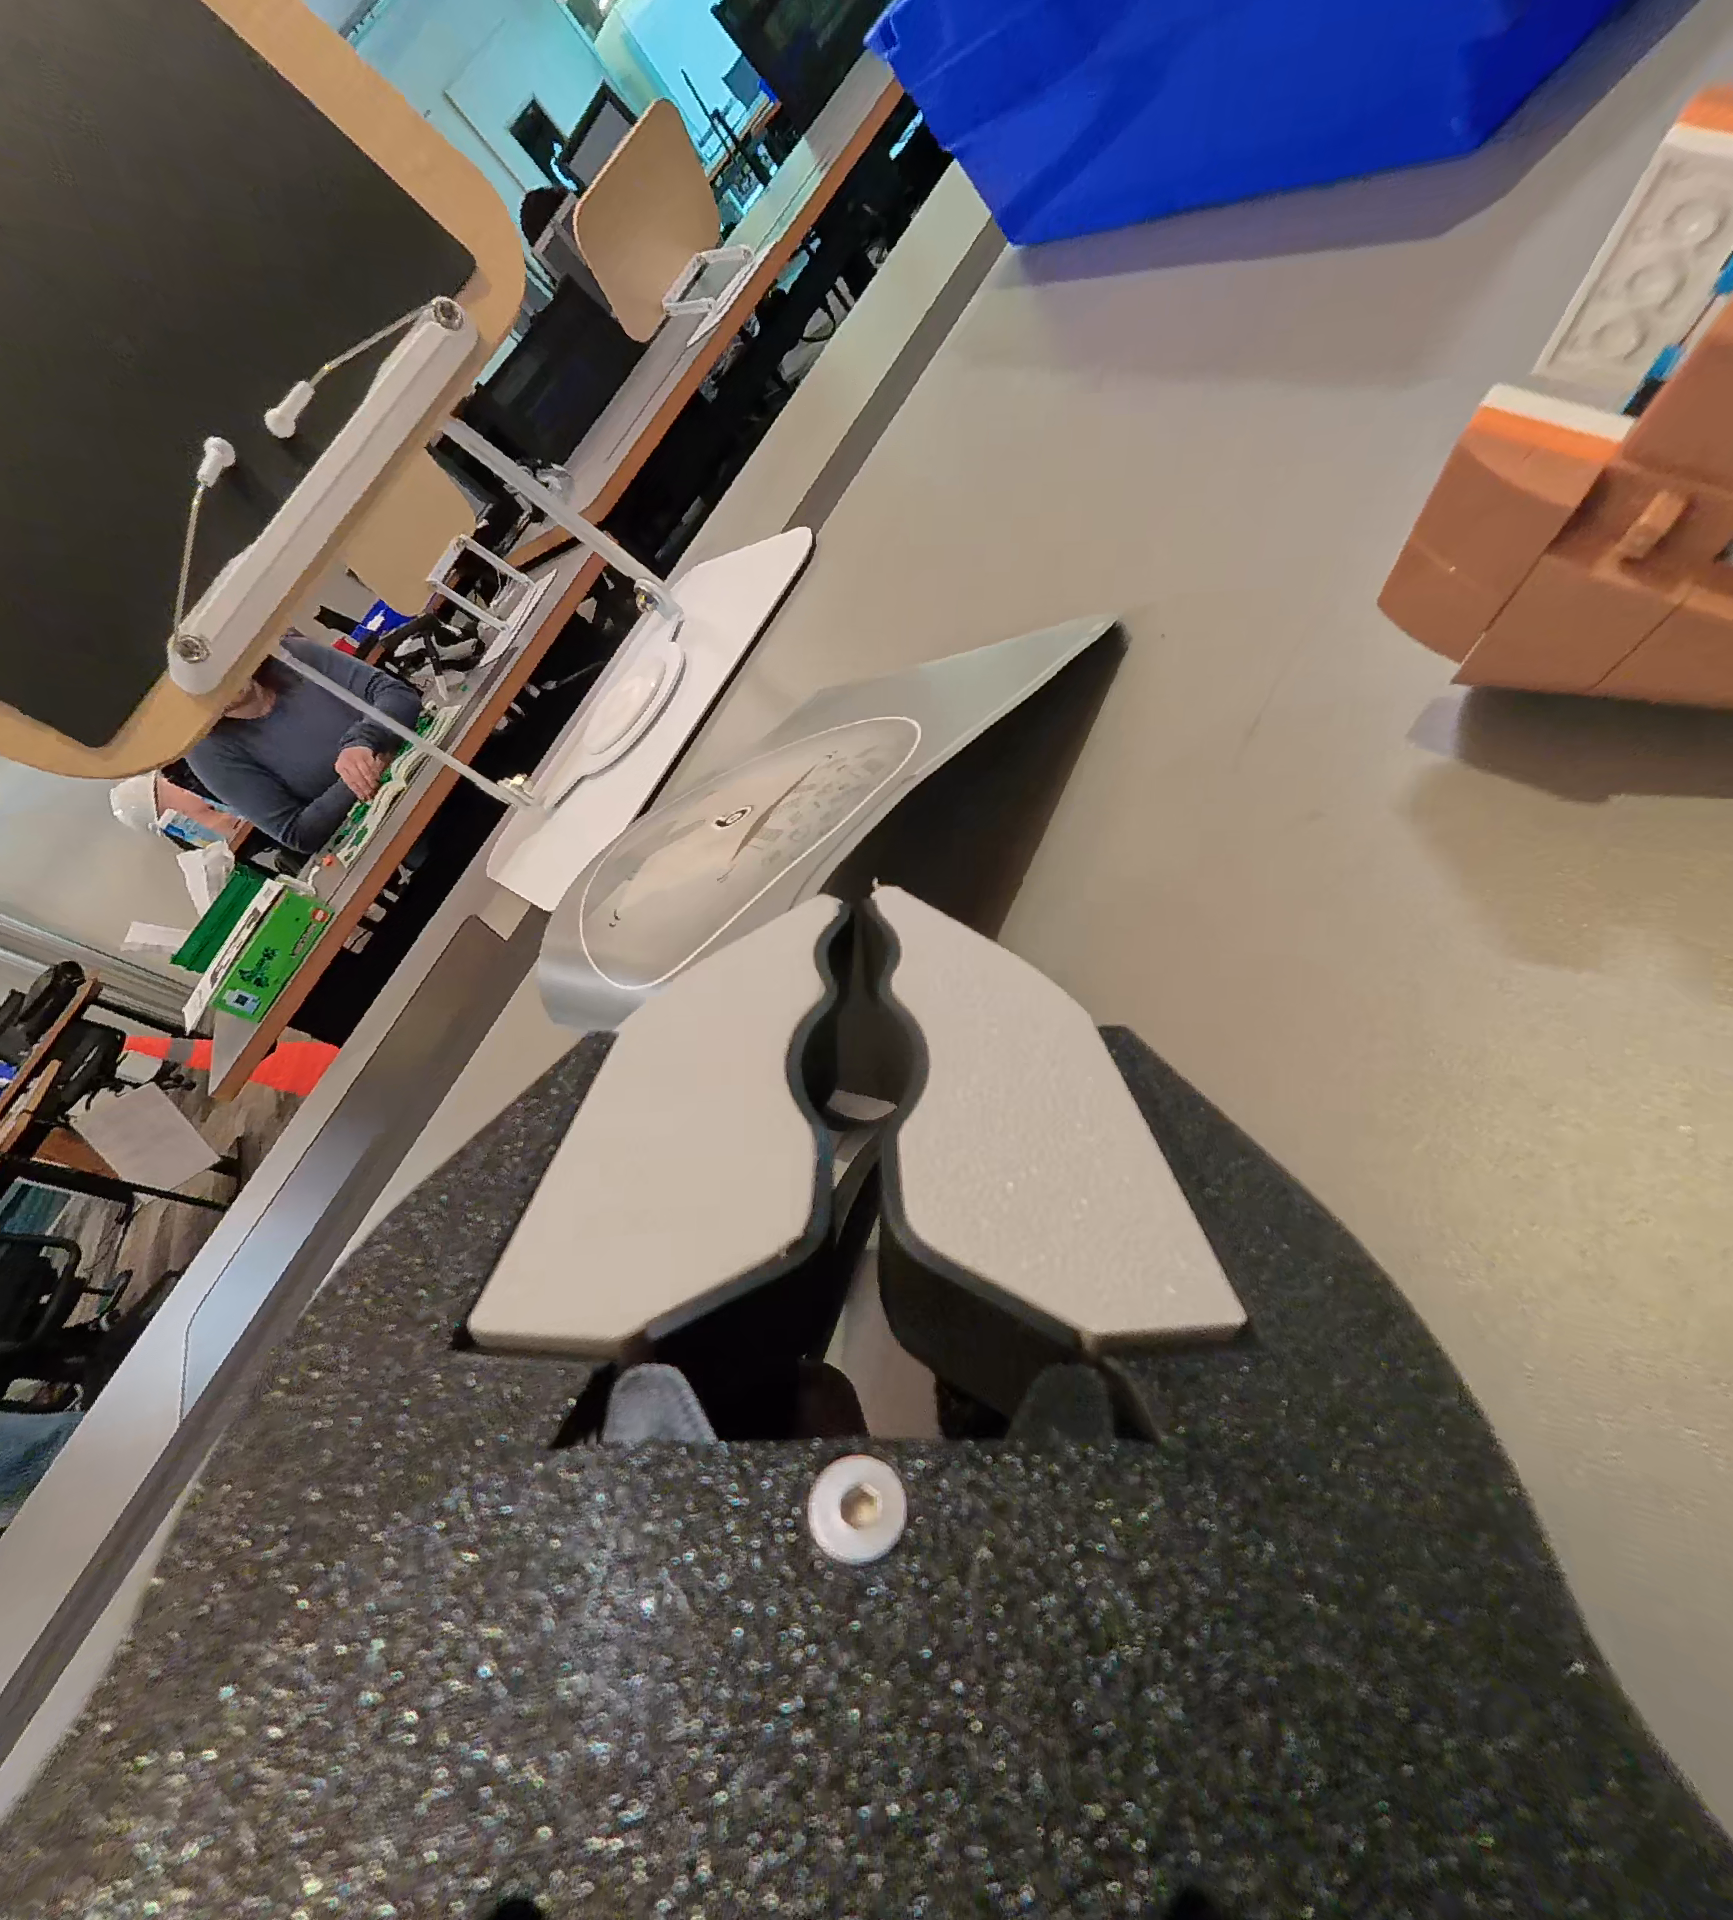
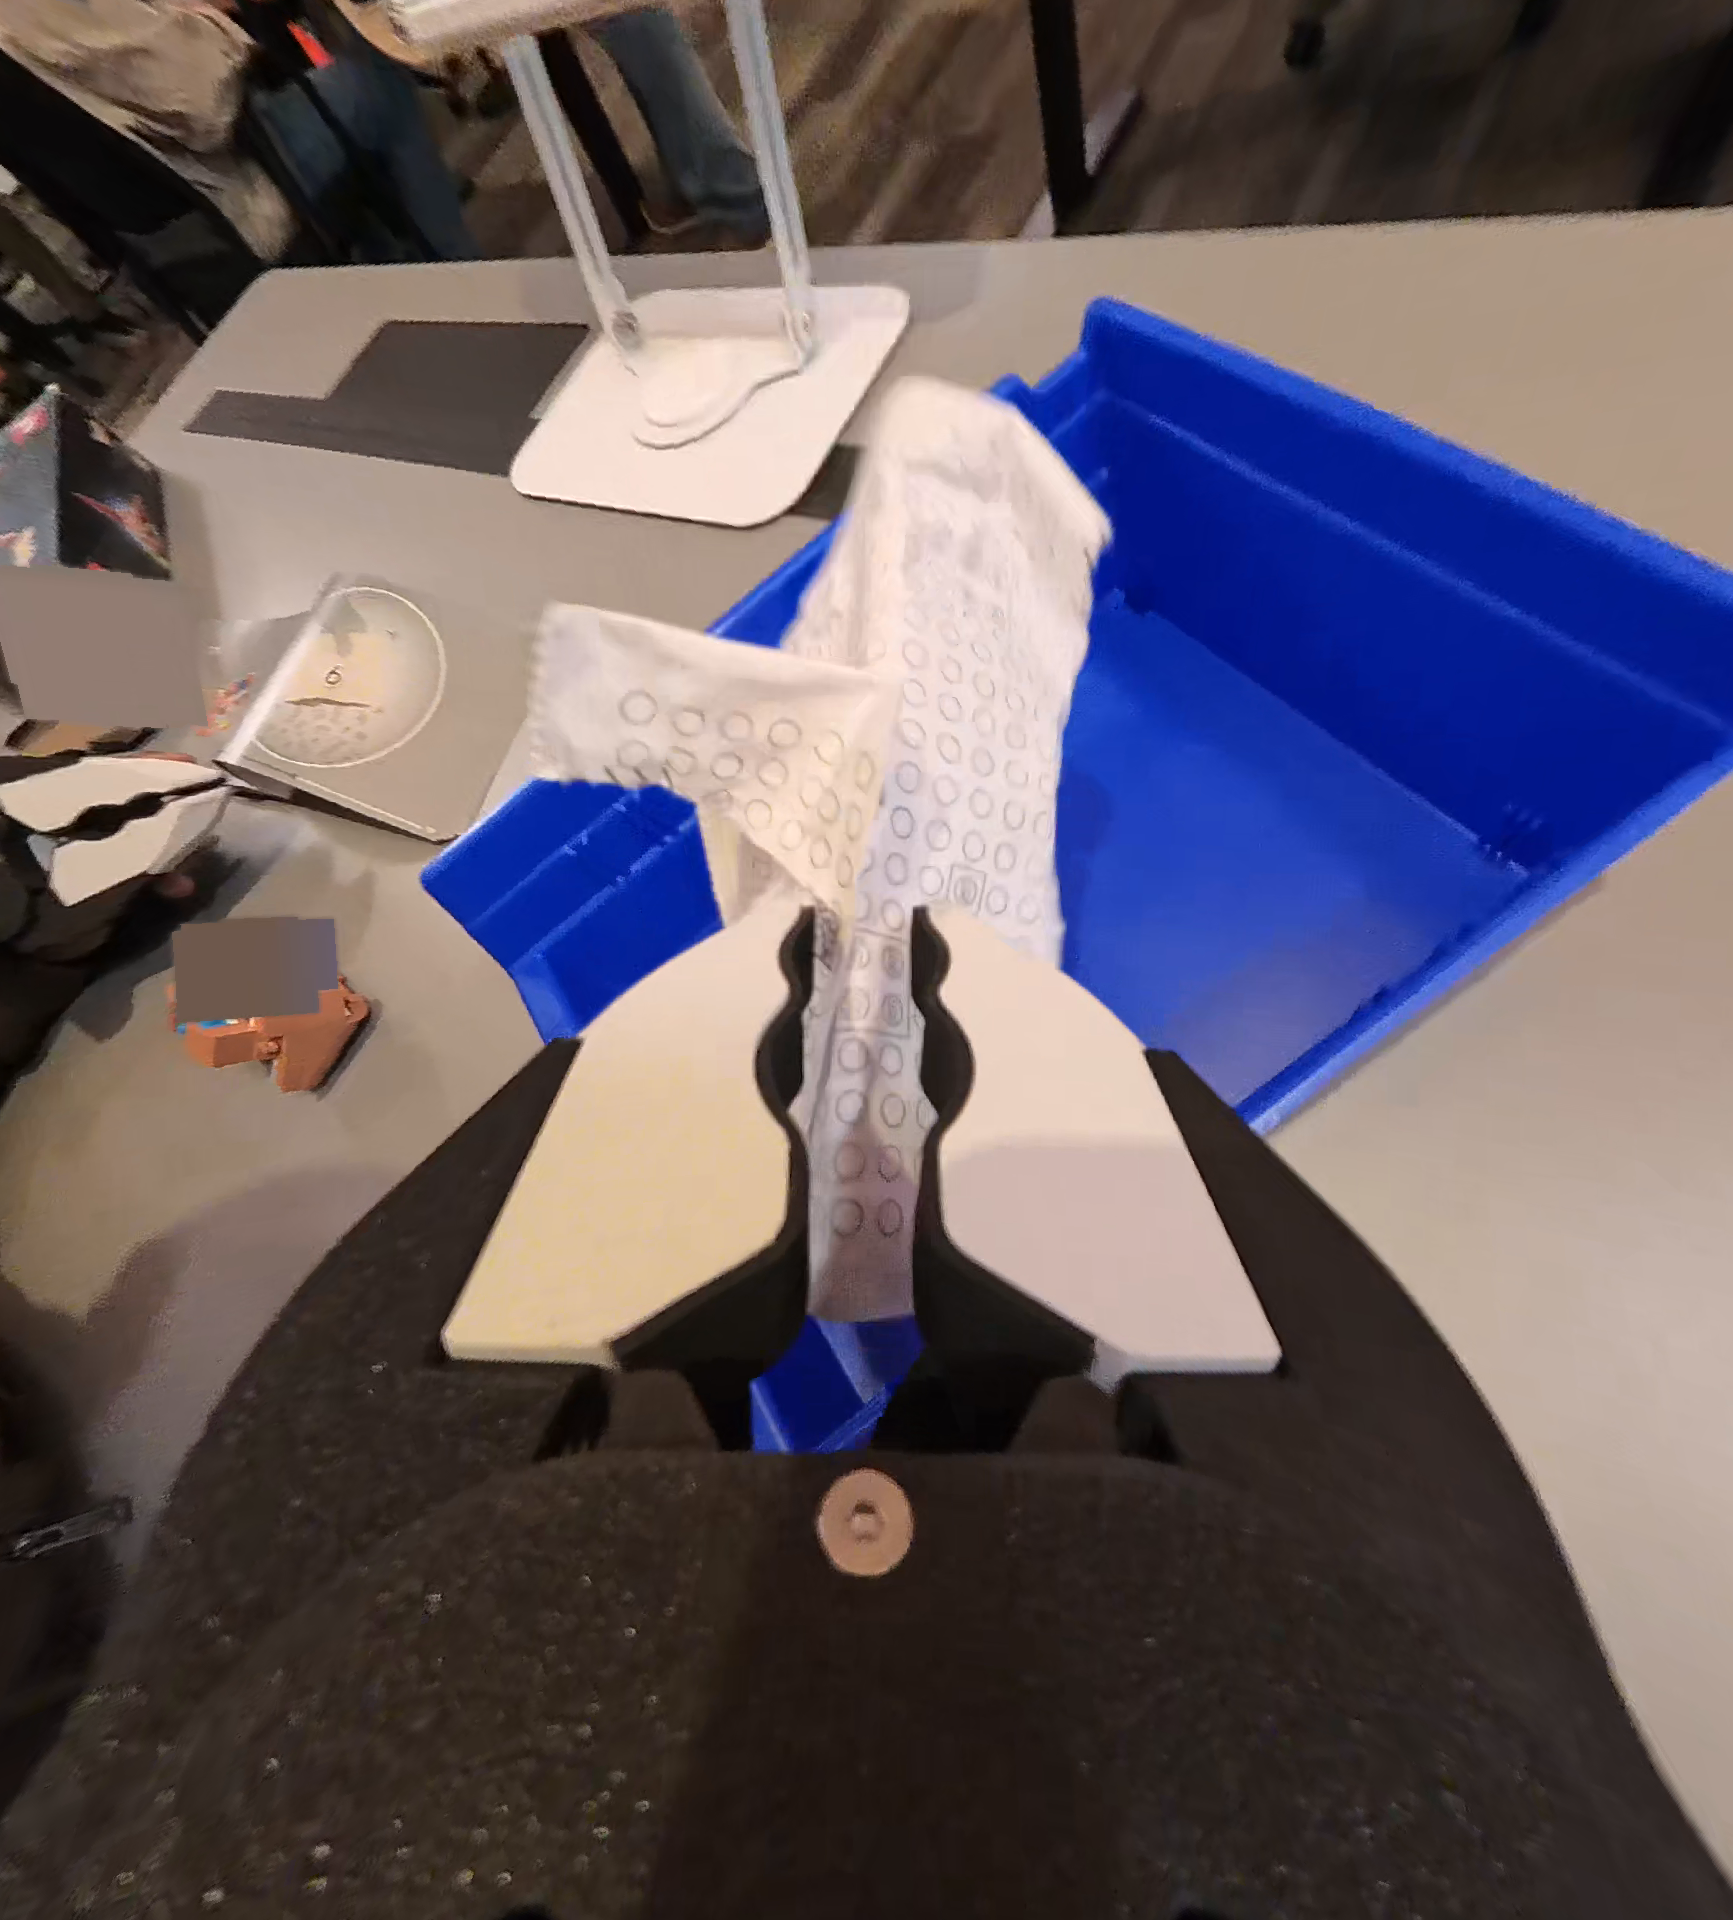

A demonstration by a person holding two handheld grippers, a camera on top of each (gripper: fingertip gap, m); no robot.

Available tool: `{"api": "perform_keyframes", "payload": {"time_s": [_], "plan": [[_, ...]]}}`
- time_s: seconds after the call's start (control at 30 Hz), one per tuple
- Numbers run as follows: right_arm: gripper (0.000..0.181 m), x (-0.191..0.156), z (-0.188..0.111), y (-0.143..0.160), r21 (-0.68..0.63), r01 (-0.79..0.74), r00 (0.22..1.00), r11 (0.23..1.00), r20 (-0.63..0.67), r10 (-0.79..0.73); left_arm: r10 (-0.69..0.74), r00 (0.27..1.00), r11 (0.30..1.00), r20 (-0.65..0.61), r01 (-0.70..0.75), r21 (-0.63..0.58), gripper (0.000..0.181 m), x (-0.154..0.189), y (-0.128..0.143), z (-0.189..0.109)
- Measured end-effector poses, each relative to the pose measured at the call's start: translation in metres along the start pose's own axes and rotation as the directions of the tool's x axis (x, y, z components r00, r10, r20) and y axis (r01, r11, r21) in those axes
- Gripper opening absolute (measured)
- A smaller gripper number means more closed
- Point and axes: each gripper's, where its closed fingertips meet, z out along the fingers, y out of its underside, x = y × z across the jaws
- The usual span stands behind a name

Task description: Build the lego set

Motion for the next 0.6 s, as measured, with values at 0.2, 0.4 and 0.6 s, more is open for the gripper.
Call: {"api": "perform_keyframes", "payload": {"time_s": [0.2, 0.4, 0.6], "plan": [[0.052, -0.001, -0.008, 0.004, -0.005, 0.046, 0.987, 0.999, -0.154, -0.046, -0.079, 0.997, 0.996, -0.022, 0.080, 0.049, 0.001, -0.002, -0.007, -0.008], [0.043, -0.043, -0.026, 0.031, -0.149, 0.356, 0.887, 0.922, -0.256, -0.384, -0.056, 0.997, 0.997, -0.057, 0.059, 0.050, 0.001, 0.008, -0.010, -0.017], [0.039, -0.101, -0.010, 0.098, -0.413, 0.556, 0.763, 0.722, -0.092, -0.640, 0.023, 0.998, 0.998, -0.055, -0.019, 0.064, 0.001, 0.015, -0.017, -0.027]]}}
